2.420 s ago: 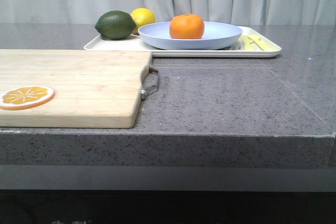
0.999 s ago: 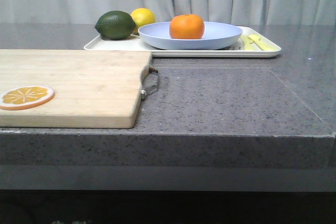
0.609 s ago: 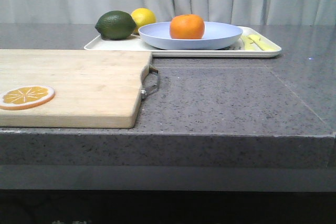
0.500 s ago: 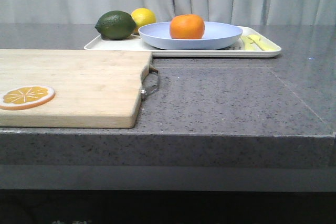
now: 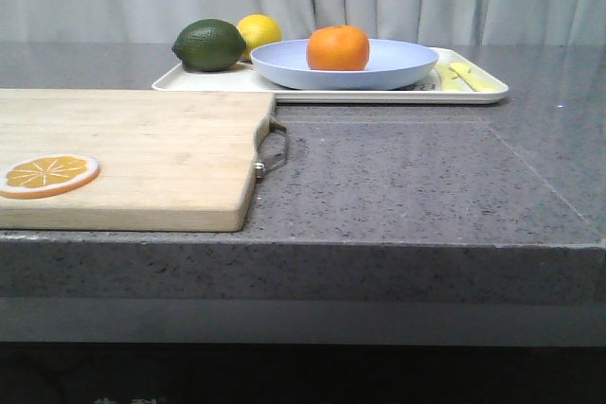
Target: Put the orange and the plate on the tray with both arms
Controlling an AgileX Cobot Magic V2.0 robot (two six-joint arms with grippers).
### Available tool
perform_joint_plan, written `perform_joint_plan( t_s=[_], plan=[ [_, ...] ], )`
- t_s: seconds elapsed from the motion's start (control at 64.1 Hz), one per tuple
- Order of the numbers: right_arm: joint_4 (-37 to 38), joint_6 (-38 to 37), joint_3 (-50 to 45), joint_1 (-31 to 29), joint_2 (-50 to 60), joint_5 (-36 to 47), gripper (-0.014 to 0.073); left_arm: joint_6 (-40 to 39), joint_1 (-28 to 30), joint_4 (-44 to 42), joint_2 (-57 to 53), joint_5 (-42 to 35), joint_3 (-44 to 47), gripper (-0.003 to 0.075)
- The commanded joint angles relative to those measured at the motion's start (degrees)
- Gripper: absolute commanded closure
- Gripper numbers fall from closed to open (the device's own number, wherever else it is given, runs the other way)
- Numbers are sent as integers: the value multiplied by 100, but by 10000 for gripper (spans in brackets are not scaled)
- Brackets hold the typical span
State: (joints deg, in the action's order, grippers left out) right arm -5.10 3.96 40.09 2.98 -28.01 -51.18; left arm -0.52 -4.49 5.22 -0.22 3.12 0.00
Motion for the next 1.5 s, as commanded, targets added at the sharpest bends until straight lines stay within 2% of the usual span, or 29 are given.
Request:
perform_joint_plan(
  t_s=[0.0,0.234,0.375,0.468,0.531,0.765,1.124,1.483],
  plan=[
    [140,178,-318,-101,347,1163,661,-39,-35,58,-117,-487,39,738],
    [140,423,-2508,-222,1730,3834,661,-39,-35,58,-117,-487,39,738],
    [140,416,-3564,-227,2418,4951,661,-39,-35,58,-117,-487,39,738],
    [140,416,-4113,-227,2845,5365,661,-39,-35,58,-117,-487,39,738],
    [135,412,-4118,-246,2992,5118,661,-39,-35,58,-117,-487,39,738],
    [129,398,-4140,-324,2993,5118,661,-39,-35,58,-108,-487,39,738],
    [-389,399,-4140,-390,2993,5150,661,-39,-35,58,-108,-487,39,738],
    [-396,399,-4140,-390,2987,5149,662,-39,-35,58,-108,-487,39,738]
  ],
)
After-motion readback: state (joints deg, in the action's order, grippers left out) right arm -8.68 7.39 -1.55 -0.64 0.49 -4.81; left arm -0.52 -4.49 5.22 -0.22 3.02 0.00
